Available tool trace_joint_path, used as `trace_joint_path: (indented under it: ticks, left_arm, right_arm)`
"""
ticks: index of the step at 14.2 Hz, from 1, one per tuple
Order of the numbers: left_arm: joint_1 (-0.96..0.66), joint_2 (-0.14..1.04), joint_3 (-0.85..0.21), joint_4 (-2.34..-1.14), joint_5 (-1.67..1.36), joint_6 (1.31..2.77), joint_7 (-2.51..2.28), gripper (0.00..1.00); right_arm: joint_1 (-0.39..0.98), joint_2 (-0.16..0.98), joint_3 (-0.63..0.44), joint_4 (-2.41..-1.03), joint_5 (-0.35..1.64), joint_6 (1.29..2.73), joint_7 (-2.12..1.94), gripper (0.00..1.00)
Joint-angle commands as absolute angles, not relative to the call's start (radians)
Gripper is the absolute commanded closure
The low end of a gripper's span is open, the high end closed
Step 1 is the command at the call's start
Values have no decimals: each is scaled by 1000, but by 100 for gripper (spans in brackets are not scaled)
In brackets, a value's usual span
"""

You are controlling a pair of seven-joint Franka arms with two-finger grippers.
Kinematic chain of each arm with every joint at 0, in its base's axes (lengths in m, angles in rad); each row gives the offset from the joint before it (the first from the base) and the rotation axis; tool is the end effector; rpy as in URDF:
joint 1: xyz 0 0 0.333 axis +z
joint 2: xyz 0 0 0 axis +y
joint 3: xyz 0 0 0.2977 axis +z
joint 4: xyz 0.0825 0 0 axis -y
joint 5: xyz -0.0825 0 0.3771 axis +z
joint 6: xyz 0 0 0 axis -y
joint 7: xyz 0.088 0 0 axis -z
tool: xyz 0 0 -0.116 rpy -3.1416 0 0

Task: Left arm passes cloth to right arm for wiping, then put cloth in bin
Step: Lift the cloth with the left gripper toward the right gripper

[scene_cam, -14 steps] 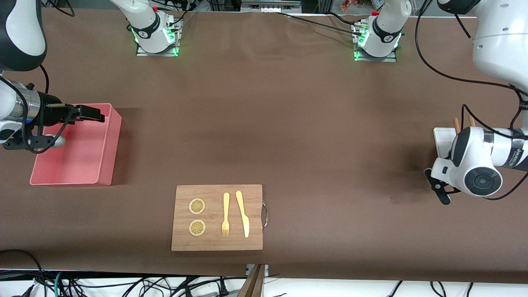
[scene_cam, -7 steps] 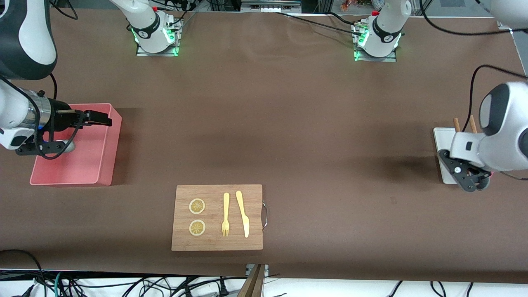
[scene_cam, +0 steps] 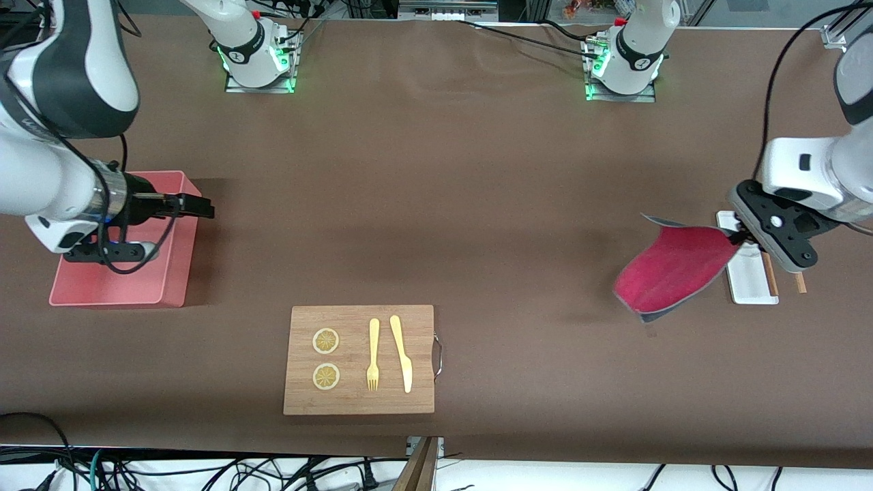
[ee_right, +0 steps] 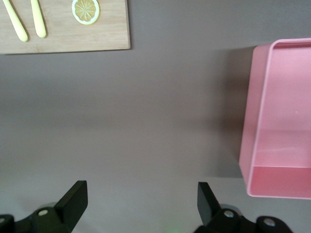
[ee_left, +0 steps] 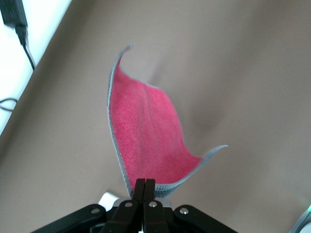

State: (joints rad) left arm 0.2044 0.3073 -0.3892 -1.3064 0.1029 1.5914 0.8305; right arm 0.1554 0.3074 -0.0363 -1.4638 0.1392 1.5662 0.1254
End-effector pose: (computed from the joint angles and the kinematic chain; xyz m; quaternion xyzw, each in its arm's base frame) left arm 0.6271 -0.0689 0.5516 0.8773 -0.4798 0.0018 0.0058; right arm 0.6108 0.0919 0.4671 -0.9927 0.0096 0.1090 0.0508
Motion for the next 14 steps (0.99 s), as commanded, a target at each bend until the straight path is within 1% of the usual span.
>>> trace_joint_path:
  ticks: [1,3,5,7,9,11,14]
  left_arm:
    - [100,340,-396,-1232,86,1578,633,100]
    - [23,350,-397,-1229,77,1583,568,100]
    - [-52,353,-396,-1227,55,1588,371,100]
    - [-104,354,-396,-1229,32,1641,214,100]
    - [-126,370,-396,-1229,-33,1681,45,100]
    - [-136,385,-396,-1229,-116,1730,-111,100]
    - [-167,396,-397,-1229,-137,1776,-134,100]
  right_arm:
    - [195,333,-40,-1450,150,1603,205,0]
    - [228,347,-40,-1450,150,1627,265,0]
    - [258,363,-40,-1450,150,1667,334,0]
    - [273,377,-38,-1448,150,1715,374,0]
    - [287,390,-37,-1447,153,1758,377,0]
    - [302,400,-32,-1447,233,1796,418,0]
    - [339,417,-31,-1447,253,1853,503,0]
